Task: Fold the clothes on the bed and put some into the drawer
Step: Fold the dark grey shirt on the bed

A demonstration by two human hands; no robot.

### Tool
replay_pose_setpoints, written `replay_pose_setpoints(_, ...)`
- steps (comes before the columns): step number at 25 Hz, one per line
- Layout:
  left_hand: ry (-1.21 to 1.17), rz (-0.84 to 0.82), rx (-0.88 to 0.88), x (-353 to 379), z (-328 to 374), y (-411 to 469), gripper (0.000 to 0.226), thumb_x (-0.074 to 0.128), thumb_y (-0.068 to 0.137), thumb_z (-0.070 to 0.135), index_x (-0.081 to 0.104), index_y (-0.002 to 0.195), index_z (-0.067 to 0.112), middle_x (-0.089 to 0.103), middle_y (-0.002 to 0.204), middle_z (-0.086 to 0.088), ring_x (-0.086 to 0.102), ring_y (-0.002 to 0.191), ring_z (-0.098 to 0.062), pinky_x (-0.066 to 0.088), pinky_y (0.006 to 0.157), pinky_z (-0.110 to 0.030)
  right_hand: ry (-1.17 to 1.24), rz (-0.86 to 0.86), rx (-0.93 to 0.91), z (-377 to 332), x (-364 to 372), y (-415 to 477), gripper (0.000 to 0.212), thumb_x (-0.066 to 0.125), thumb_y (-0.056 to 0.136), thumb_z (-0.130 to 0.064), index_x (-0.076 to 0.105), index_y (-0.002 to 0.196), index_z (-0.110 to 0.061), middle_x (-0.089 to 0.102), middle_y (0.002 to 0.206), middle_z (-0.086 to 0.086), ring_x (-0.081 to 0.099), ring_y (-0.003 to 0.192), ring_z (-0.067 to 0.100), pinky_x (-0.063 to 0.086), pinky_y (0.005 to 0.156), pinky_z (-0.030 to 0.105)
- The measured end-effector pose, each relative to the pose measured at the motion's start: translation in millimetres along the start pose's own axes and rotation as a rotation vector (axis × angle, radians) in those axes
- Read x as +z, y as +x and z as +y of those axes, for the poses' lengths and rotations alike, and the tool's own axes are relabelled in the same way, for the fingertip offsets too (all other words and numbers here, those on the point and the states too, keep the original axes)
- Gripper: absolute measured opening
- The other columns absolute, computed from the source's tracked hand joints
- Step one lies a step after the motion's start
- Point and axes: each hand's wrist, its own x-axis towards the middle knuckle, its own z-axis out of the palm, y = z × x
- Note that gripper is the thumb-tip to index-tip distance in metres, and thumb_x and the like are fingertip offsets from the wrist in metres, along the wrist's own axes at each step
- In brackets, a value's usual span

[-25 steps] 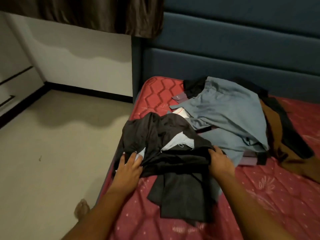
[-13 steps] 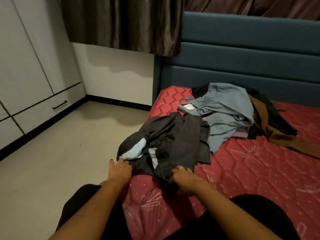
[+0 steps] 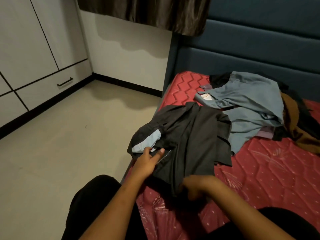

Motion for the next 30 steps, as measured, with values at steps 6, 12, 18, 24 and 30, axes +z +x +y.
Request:
replay_pose_setpoints(6,0.328,-0.086,0.132,21,7,33,0.046,0.068,0.085,0.038,0.058,0.128,0.025,0.063,0.111,0.003,0.060,0.104,-0.017,0.047,0.089,-0.029,0.357,0.612,0.131,41,-61,41,0.018,0.059,0.087,-0.017,0.073,0.098,-0.021,0.071,0.101,0.004,0.066,0.085,0.014,0.047,0.071,0.021)
replay_pose_setpoints(12,0.282,-0.241,0.111,26,15,42,0.042,0.063,0.089,0.021,0.057,0.130,0.024,0.063,0.123,-0.003,0.059,0.109,-0.020,0.043,0.089,-0.025,0.394,0.776,0.179,40,-52,90,0.023,0.063,0.088,-0.022,0.069,0.109,-0.016,0.069,0.111,0.007,0.063,0.104,0.024,0.050,0.085,0.032)
replay_pose_setpoints(18,-0.075,-0.487,-0.112,34,26,29,0.031,0.049,0.098,0.010,0.044,0.129,0.012,0.051,0.076,-0.002,0.049,0.039,-0.005,0.034,0.038,-0.016,0.036,0.925,0.212,37,-26,87,0.016,0.049,0.093,-0.015,0.057,0.099,-0.003,0.066,0.098,0.018,0.064,0.090,0.038,0.045,0.064,0.038)
replay_pose_setpoints(24,-0.147,-0.410,-0.112,36,26,21,0.044,0.042,0.101,0.007,0.036,0.142,0.021,0.050,0.069,-0.002,0.045,0.037,-0.006,0.030,0.037,-0.017,0.113,1.045,0.211,33,-14,86,0.006,0.058,0.085,-0.009,0.056,0.088,-0.005,0.065,0.084,0.014,0.065,0.074,0.036,0.041,0.052,0.033)
replay_pose_setpoints(30,-0.177,-0.419,-0.123,38,24,27,0.050,0.034,0.102,0.006,0.033,0.146,0.028,0.048,0.069,-0.002,0.036,0.035,-0.005,0.027,0.037,-0.018,0.225,0.952,0.347,31,-26,85,0.016,0.044,0.095,-0.012,0.057,0.103,-0.006,0.062,0.110,0.015,0.060,0.100,0.035,0.043,0.072,0.034)
